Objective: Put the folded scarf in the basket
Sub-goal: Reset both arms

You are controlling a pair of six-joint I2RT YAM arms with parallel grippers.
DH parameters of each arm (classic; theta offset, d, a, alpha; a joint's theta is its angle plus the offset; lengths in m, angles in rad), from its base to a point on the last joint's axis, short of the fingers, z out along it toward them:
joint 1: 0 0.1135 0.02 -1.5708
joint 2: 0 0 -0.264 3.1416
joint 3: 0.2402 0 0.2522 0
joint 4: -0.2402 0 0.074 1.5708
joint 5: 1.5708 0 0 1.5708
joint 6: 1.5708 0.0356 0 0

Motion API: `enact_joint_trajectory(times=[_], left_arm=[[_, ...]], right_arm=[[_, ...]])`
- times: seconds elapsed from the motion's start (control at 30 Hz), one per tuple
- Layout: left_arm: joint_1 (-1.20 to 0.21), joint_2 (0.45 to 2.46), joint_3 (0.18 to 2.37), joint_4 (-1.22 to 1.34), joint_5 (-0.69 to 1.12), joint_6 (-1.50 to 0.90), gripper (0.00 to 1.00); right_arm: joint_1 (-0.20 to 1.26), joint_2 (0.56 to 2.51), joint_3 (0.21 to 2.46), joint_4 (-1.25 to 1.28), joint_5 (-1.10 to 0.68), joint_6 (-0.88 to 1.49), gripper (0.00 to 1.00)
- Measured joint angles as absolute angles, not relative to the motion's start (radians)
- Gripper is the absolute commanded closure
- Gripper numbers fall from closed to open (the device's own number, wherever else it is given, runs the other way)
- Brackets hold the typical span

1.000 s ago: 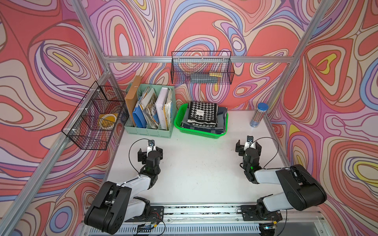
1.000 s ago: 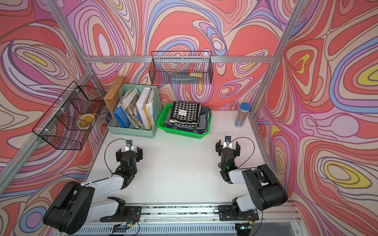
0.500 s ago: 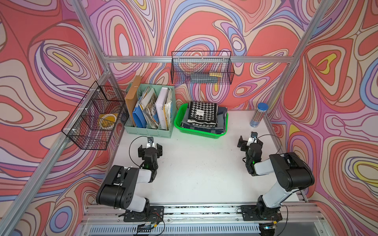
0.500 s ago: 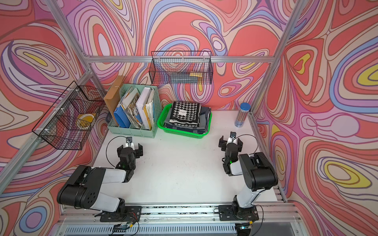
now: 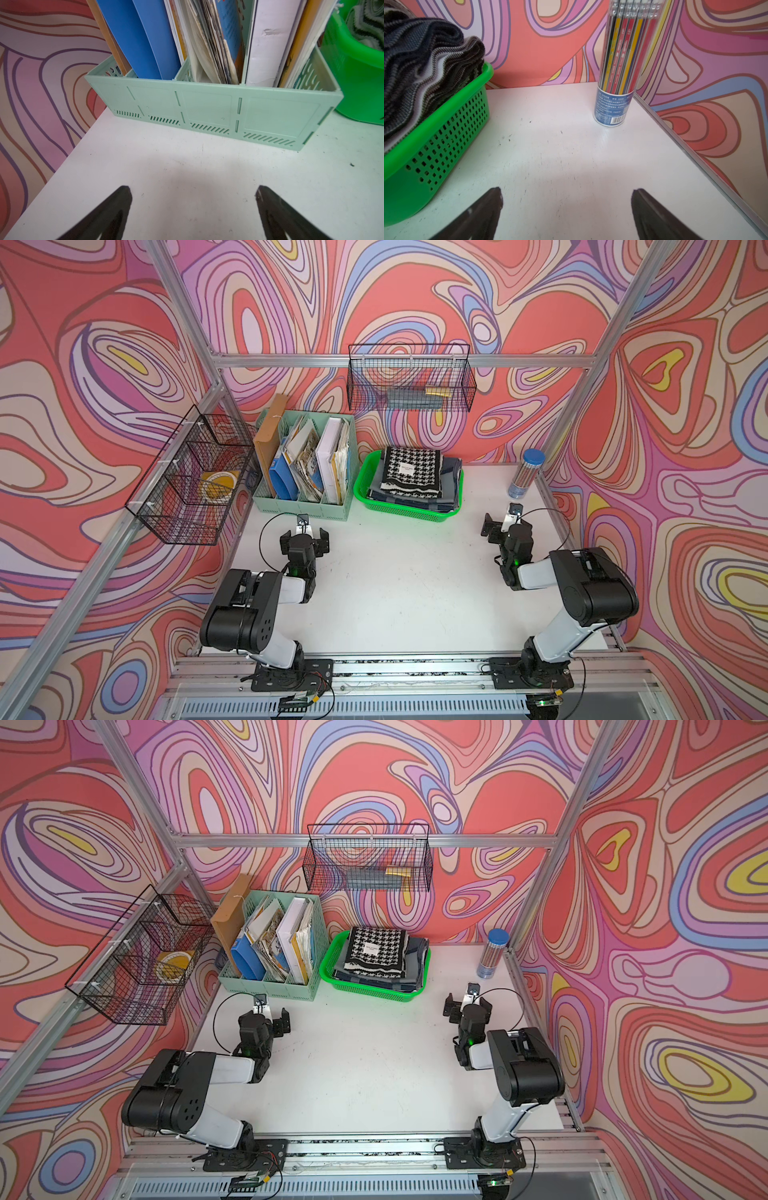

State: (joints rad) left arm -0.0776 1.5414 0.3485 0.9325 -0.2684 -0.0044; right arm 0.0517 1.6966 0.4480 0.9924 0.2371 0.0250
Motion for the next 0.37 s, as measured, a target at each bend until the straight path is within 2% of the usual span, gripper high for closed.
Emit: enact_joint_trajectory(times=[0.37], left_arm=[[-0.078, 1.541, 0.349, 0.931, -0.263, -0.008, 0.01]], right_arm=[[0.052, 1.697, 0.448, 0.983, 0.234, 0.028, 0.02]])
